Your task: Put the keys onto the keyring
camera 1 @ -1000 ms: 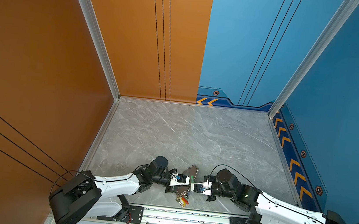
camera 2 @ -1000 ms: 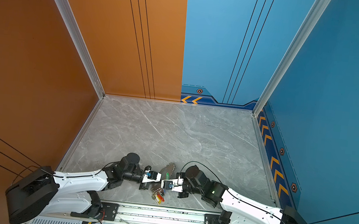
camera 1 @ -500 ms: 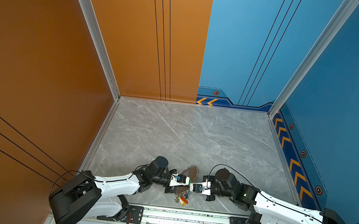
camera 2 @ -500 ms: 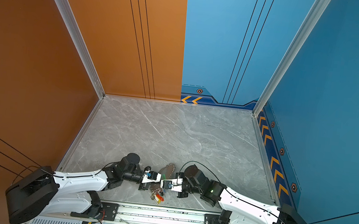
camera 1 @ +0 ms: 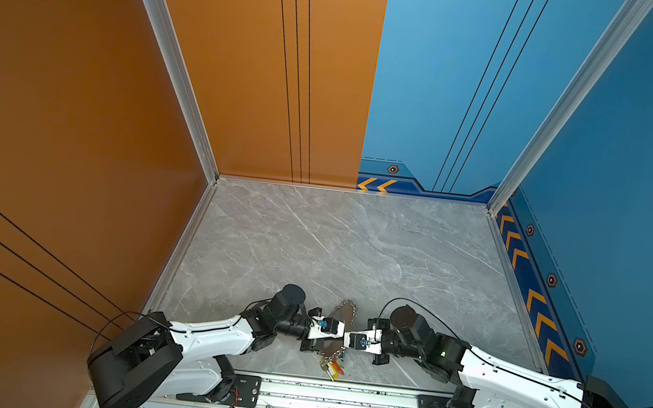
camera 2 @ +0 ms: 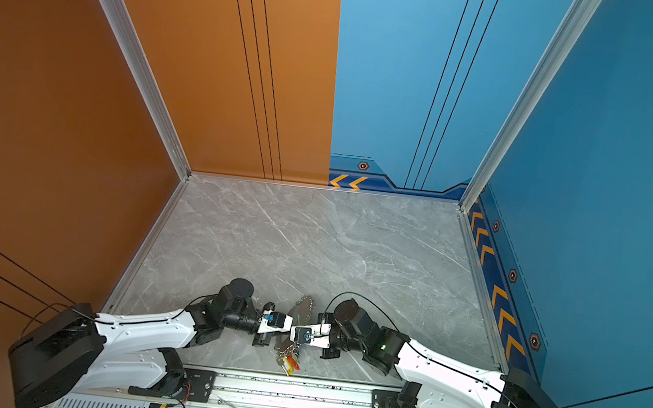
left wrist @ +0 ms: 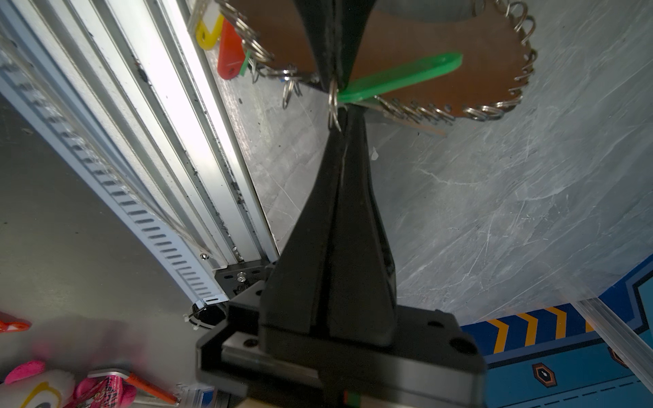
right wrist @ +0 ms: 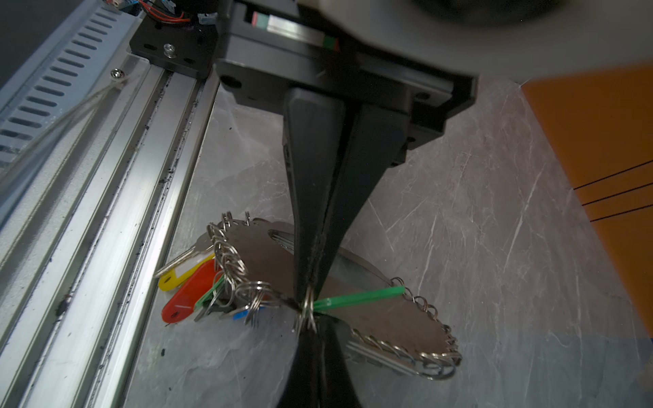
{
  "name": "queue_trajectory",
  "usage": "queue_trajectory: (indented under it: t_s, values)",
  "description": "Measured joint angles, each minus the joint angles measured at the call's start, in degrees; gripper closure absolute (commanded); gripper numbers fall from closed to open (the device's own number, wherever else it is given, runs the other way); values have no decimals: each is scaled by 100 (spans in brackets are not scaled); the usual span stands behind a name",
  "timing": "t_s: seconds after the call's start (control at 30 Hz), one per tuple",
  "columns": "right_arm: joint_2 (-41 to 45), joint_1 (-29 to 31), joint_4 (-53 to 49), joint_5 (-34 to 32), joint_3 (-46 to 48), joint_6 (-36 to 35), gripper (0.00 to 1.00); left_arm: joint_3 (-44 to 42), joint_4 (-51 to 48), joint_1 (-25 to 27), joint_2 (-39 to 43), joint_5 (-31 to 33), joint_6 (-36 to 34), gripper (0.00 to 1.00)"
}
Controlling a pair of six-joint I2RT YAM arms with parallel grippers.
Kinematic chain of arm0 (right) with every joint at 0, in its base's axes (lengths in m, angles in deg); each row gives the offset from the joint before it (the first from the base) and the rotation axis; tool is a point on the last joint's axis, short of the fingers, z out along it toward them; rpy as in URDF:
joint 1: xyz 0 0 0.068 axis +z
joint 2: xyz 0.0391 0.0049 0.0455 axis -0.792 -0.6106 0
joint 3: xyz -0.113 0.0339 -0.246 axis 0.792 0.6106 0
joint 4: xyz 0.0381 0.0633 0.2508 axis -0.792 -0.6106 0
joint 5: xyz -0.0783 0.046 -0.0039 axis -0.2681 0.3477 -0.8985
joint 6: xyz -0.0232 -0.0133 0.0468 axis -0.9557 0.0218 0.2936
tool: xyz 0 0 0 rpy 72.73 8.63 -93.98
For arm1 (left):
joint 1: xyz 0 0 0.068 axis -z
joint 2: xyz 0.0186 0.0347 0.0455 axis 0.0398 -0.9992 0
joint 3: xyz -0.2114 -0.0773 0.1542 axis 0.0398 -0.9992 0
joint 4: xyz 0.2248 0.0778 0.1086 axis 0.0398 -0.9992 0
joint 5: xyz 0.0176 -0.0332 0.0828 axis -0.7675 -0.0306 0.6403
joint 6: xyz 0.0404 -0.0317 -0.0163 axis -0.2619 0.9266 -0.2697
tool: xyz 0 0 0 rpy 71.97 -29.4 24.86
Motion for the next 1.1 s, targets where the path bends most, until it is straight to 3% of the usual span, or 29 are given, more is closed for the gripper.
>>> queue_trajectory:
  t_s: [0.37, 0.7, 1.1]
  values:
    - [-24, -26, -2, 44, -15, 2, 100, 0, 52, 0, -52, -22, 0, 100]
    - [-131, -140, 90, 192, -59, 101, 86, 0, 59, 0, -55, -7, 0, 100]
    - [-131, -181, 345, 339, -68, 184, 85, 2, 144, 2, -55, -20, 0, 100]
